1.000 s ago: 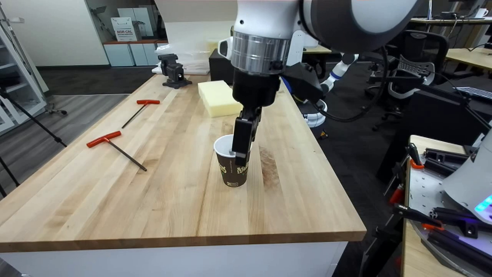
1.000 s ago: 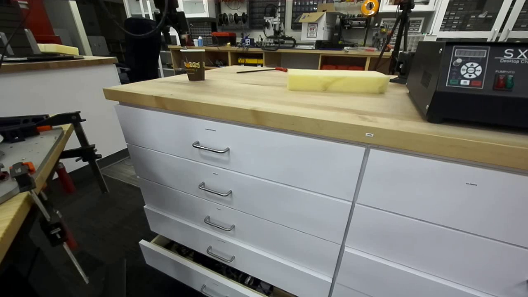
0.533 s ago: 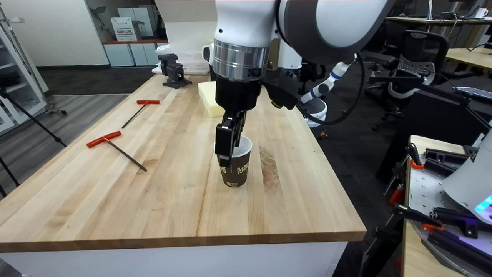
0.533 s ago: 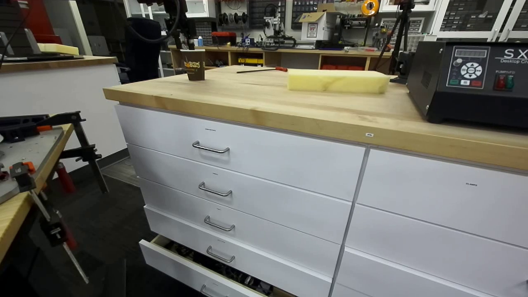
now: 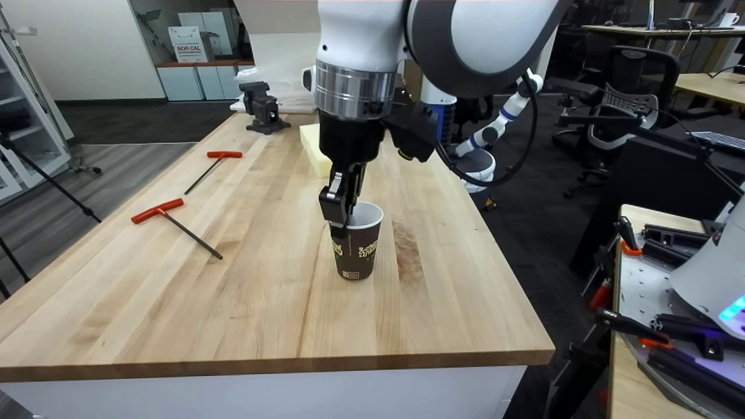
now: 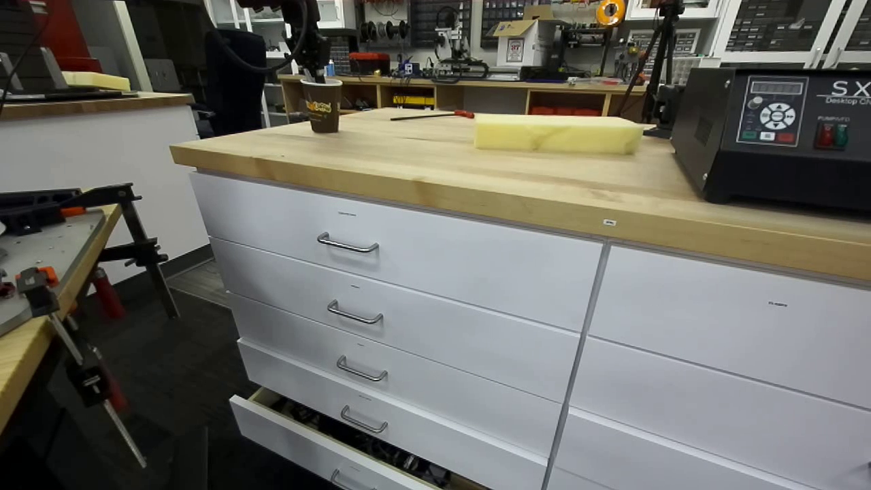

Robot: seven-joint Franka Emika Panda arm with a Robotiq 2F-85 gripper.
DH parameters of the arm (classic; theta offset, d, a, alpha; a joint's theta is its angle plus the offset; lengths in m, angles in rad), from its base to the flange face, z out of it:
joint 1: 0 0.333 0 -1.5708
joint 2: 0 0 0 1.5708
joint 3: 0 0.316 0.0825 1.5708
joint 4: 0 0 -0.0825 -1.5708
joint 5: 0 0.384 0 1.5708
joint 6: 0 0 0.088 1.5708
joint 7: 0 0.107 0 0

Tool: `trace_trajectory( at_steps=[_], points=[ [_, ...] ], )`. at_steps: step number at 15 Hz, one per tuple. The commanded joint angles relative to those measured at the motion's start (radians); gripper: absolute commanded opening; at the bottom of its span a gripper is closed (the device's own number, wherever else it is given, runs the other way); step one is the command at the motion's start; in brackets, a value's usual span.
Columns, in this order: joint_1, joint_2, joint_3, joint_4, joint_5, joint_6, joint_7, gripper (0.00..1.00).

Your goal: Take the pen out of the cup and put it on the counter

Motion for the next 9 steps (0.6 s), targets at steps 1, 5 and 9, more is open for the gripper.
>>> trace_trajectory(
  at_steps=[1, 5, 9],
  points=[
    [0.024, 0.009, -0.025, 0.032, -0.023, -0.045, 0.017, 0.20],
    [0.024, 0.005, -0.026, 0.035, -0.027, -0.052, 0.016, 0.54],
    [0.025, -0.002, -0.026, 0.037, -0.028, -0.069, 0.017, 0.80]
  ],
)
